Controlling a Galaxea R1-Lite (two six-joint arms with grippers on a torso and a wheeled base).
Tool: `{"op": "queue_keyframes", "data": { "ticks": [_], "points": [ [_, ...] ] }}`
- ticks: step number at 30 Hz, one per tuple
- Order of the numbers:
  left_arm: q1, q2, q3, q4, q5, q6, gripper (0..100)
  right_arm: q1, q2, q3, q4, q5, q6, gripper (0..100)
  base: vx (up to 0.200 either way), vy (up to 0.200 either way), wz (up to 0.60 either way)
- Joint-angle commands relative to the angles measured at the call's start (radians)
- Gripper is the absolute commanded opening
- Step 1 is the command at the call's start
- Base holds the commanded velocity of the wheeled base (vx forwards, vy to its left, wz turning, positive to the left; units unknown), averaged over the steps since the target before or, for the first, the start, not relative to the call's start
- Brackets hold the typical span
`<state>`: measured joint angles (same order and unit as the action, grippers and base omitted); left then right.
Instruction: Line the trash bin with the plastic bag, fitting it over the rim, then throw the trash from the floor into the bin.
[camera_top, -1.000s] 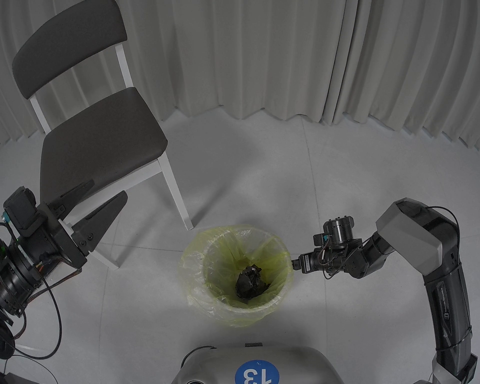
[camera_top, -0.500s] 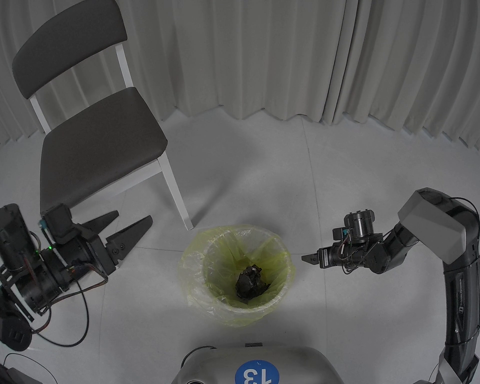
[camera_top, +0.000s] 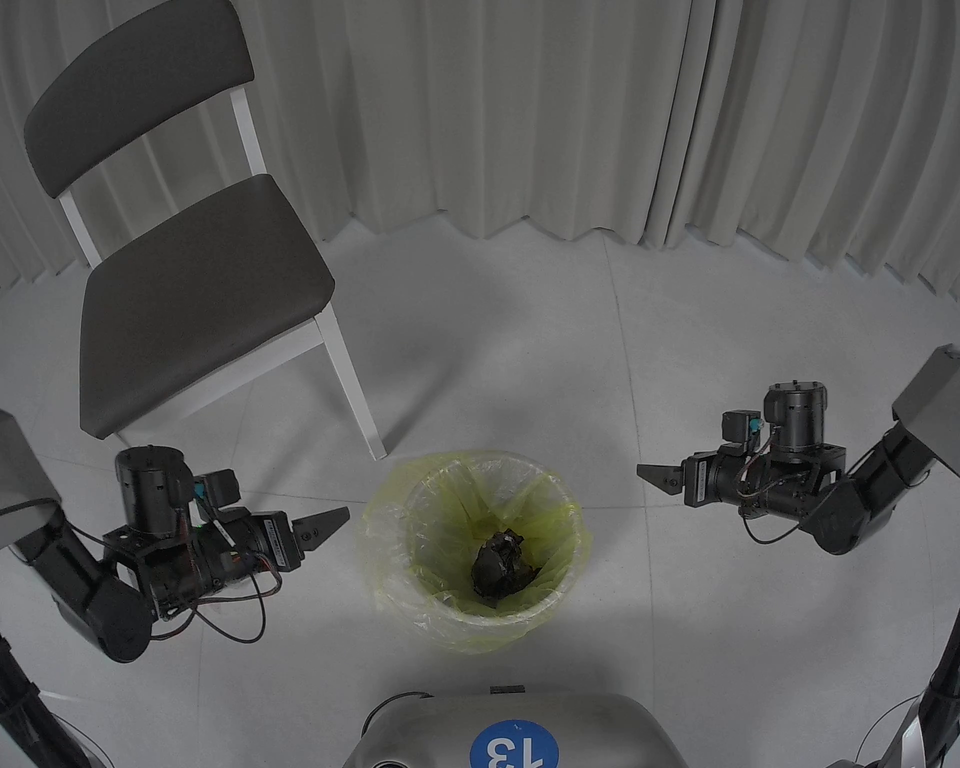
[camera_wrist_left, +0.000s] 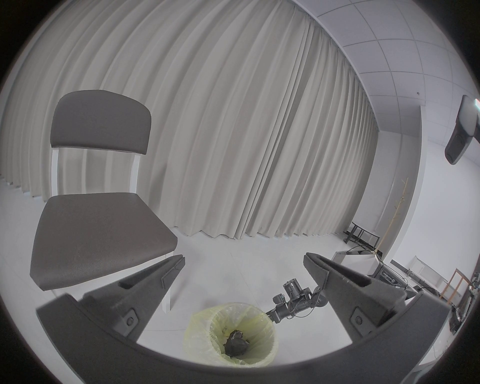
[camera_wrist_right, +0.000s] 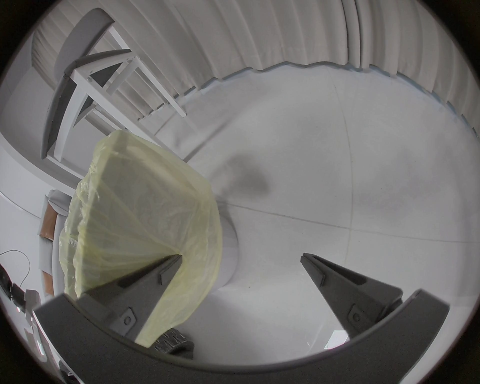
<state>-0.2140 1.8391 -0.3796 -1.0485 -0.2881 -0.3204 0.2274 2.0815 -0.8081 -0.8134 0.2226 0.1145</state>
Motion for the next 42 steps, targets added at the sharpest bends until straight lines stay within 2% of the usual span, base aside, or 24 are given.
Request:
{"op": "queue_keyframes", "data": {
  "ticks": [1, 4, 9, 19, 25, 34, 42],
  "points": [
    [-0.024, 0.213, -0.024, -0.057, -0.002, -0.006, 100, 0.03, -0.152, 0.147, -0.139, -0.002, 0.017, 100, 0.0, 0.0, 0.0],
    [-0.057, 0.284, -0.016, -0.127, -0.003, -0.012, 100, 0.03, -0.156, 0.168, -0.196, -0.005, 0.014, 100, 0.0, 0.0, 0.0],
    [-0.099, 0.388, -0.005, -0.255, -0.002, -0.085, 100, 0.021, -0.179, 0.168, -0.187, -0.003, 0.014, 100, 0.0, 0.0, 0.0],
    [-0.102, 0.512, 0.057, -0.42, -0.003, -0.092, 100, 0.018, -0.166, 0.162, -0.187, -0.003, 0.014, 100, 0.0, 0.0, 0.0],
    [-0.111, 0.601, 0.037, -0.504, -0.005, -0.092, 100, 0.018, -0.144, 0.162, -0.187, -0.003, 0.013, 100, 0.0, 0.0, 0.0],
    [-0.108, 0.667, -0.058, -0.521, -0.033, -0.1, 100, 0.018, -0.116, 0.159, -0.188, -0.002, 0.011, 100, 0.0, 0.0, 0.0],
    [-0.1, 0.661, -0.096, -0.522, -0.043, -0.181, 100, 0.018, -0.106, 0.161, -0.193, -0.002, 0.01, 100, 0.0, 0.0, 0.0]
  ]
}}
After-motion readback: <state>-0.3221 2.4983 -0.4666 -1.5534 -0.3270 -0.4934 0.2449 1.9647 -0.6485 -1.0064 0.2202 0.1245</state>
